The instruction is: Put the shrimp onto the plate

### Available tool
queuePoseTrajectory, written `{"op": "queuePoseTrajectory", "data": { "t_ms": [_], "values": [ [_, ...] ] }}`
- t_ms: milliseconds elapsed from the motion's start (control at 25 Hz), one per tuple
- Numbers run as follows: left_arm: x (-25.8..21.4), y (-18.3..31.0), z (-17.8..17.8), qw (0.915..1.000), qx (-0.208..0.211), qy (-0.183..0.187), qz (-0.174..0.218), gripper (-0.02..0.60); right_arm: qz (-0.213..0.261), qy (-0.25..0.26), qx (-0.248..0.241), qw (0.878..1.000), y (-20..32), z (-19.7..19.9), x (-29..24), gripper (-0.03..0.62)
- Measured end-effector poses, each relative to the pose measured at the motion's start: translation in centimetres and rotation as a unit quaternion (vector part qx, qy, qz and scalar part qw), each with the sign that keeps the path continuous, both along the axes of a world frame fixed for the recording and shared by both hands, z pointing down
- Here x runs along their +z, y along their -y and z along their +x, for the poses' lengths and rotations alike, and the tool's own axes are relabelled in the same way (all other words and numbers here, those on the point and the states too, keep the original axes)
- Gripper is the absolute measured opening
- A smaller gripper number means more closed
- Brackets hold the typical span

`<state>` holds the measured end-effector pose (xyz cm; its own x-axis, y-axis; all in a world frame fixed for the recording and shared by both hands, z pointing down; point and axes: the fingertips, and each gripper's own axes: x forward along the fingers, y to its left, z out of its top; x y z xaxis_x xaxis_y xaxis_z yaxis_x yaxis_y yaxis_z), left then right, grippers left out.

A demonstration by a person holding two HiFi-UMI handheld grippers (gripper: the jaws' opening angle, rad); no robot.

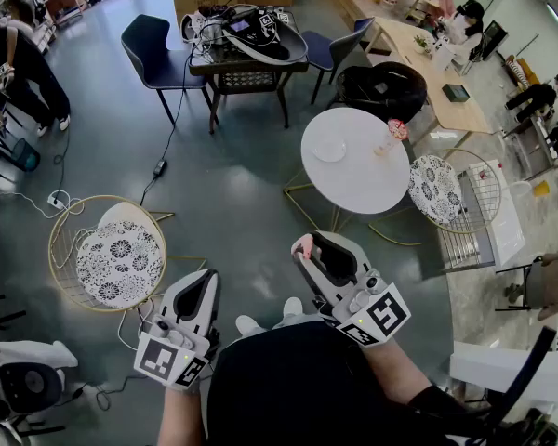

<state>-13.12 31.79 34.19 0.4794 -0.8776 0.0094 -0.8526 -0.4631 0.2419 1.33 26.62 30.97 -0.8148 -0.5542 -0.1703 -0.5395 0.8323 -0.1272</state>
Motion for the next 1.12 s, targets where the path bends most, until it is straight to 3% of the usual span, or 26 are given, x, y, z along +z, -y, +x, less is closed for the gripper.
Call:
{"op": "queuePoseTrajectory", "data": {
  "t_ms": [760,1120],
  "values": [
    [1.0,1.4,3.2,0.9998,0.006,0.002,-0.02,0.006,-0.02,0.018,0.008,1.0,1.3,3.9,0.3,0.133],
    [0.9,4.3,8.1,0.9994,0.017,0.019,-0.024,0.006,-0.03,0.032,0.028,0.999,4.5,9.3,0.8,0.133]
  ]
}}
